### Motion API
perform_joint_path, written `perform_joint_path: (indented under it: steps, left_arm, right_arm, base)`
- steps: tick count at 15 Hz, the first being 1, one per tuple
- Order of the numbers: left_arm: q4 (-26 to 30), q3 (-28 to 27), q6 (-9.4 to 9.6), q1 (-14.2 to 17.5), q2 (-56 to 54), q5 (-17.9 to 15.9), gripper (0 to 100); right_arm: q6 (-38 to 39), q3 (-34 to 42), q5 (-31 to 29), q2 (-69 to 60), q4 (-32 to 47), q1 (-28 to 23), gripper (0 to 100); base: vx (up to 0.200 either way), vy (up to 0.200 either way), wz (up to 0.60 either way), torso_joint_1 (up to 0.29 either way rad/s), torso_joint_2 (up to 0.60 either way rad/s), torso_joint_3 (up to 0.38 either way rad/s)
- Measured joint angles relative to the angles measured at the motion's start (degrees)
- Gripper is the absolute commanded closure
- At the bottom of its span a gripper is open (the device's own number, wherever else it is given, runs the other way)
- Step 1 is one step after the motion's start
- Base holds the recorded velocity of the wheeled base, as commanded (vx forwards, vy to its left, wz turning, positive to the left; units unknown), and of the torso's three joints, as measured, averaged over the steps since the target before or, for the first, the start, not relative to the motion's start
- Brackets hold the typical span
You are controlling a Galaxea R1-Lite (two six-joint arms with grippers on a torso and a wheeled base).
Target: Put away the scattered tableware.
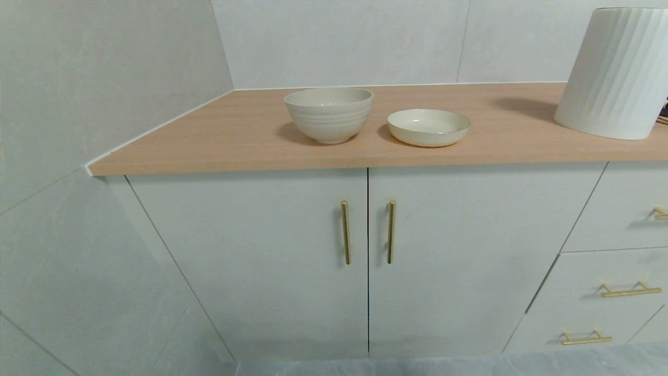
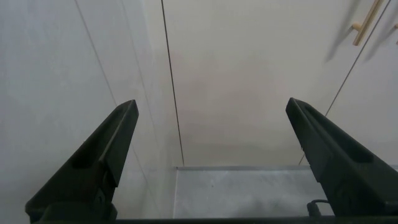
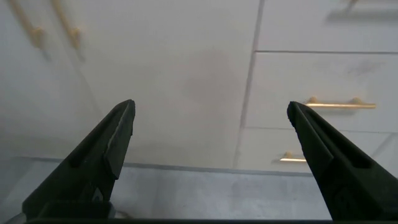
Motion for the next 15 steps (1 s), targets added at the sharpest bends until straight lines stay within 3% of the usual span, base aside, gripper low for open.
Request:
perform_joint_path:
  steps: [4,7,11,15]
  left_arm:
    - [0.0,0.0,0.00,0.0,0.0,0.0,0]
    - [0.0,0.0,0.00,0.0,0.0,0.0,0]
    - [0.0,0.0,0.00,0.0,0.0,0.0,0]
    - [0.0,0.0,0.00,0.0,0.0,0.0,0]
  right_arm:
    - [6.4,-13.4,5.8,6.9,-0.5,2.8,0]
    - [4.6,-15.8,11.4,19.0,-0.4,6.9,0]
    - [3.4,-19.2,13.5,37.3,-1.7,15.1,0]
    - [3.2,-25.0,13.8,59.0,-11.5,22.9,0]
  base:
    - [0.000,0.000,0.00,0.000,0.00,0.000]
    - [0.000,0.000,0.00,0.000,0.00,0.000]
    - [0.000,0.000,0.00,0.000,0.00,0.000]
    - [0.000,0.000,0.00,0.000,0.00,0.000]
